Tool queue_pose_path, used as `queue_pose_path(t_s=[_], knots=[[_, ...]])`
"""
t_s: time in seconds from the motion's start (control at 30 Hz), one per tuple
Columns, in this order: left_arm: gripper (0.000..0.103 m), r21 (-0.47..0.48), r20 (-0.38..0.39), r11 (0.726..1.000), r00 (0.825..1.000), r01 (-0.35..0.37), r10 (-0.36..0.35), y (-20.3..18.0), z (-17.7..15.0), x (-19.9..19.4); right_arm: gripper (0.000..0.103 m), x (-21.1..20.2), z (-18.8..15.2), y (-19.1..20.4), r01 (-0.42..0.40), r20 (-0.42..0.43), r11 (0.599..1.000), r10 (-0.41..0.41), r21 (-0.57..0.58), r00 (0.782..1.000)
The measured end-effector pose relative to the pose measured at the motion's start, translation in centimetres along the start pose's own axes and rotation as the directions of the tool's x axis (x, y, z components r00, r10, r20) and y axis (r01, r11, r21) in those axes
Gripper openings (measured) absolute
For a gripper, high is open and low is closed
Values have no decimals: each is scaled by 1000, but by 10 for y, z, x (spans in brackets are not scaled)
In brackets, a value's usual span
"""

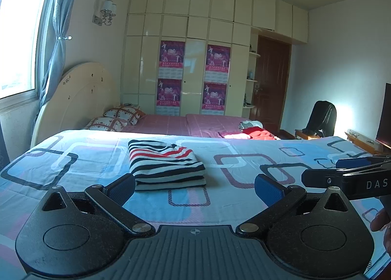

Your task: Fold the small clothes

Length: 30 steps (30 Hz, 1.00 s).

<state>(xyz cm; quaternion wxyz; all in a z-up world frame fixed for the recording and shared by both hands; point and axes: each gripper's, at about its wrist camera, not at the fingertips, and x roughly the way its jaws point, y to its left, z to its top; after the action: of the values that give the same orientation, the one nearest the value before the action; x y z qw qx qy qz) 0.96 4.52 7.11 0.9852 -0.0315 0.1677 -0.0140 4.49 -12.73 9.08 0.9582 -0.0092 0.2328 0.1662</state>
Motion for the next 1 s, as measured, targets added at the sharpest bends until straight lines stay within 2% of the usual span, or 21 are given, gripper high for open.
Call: queue_pose_path(t_s=[1.0], knots=[[103,17,12,1000,1000,10,-11,-13,-1,-2,102,-3,-2,-1,-8,1,1000,8,-4,1000]])
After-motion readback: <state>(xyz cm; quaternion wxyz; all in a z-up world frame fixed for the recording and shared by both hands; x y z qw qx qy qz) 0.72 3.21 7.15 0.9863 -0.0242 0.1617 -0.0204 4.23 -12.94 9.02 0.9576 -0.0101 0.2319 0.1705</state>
